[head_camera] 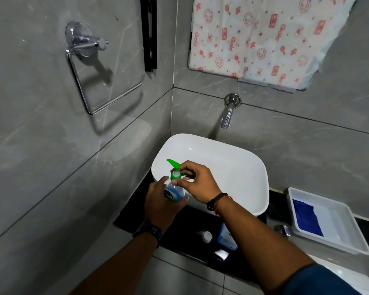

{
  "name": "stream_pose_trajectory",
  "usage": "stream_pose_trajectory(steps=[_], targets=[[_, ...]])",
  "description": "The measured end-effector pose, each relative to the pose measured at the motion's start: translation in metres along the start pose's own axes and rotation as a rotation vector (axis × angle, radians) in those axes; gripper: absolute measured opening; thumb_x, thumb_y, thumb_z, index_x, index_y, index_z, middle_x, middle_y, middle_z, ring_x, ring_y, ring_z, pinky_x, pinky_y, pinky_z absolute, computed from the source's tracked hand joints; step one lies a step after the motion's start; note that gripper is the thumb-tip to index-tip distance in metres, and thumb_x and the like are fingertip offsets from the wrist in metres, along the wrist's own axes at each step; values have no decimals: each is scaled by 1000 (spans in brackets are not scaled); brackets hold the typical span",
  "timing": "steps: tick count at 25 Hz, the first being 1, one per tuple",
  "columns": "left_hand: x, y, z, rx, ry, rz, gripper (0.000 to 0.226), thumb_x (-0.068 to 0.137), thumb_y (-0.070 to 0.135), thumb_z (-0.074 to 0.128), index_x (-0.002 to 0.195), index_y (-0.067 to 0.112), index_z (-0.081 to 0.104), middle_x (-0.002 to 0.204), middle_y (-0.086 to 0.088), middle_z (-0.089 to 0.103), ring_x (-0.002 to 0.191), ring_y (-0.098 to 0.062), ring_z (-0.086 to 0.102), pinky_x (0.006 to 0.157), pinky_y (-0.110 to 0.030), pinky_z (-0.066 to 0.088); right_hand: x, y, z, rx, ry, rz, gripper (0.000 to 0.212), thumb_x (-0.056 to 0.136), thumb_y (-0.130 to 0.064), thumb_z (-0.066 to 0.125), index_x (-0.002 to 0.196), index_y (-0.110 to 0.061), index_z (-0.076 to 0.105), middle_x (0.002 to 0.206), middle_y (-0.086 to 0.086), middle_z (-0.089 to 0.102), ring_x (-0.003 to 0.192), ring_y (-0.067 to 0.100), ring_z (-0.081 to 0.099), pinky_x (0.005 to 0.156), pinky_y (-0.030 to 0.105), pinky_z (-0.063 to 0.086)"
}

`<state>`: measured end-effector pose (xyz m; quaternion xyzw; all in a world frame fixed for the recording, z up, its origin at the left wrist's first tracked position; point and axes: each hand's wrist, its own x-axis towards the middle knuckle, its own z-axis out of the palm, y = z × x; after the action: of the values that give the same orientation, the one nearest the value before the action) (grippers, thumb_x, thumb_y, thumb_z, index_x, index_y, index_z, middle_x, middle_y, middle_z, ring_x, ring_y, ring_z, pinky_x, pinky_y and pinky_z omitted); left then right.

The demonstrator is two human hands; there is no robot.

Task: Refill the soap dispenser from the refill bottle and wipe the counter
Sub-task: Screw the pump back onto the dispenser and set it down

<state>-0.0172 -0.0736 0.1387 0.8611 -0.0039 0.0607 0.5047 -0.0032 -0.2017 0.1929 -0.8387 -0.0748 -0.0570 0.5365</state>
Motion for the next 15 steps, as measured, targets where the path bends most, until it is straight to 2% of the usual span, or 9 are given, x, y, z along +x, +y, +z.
stream_pose_trajectory(steps=[3,5,8,15], targets=[[1,0,-2,14,-17,5,73,57,41,86,118,11,57,110,-9,62,95,-21,62,80,-40,57,-2,-1,2,-67,64,19,26,68,-26,84,79,-26,61,81,-11,65,79,7,60,71,25,52],[1,-1,-2,0,-28,7,71,57,39,86,116,14,57,110,-7,62,95,-19,63,79,-38,57,-4,-1,2,-111,70,1,25,69,-33,82,83,-27,62,81,-14,63,78,6,57,68,23,49],[1,2,-2,-31,-10,1,64,55,36,87,109,18,59,104,-5,63,90,-19,63,76,-41,58,-7,-1,1,-103,77,-34,21,77,-23,74,98,-22,69,86,-11,65,80,5,58,72,27,51],[2,9,3,12,9,17,75,54,33,88,119,14,56,112,-8,61,98,-22,61,82,-42,57,-8,0,1,14,155,26,21,73,-17,81,90,-20,68,92,-5,70,89,11,65,80,29,56]])
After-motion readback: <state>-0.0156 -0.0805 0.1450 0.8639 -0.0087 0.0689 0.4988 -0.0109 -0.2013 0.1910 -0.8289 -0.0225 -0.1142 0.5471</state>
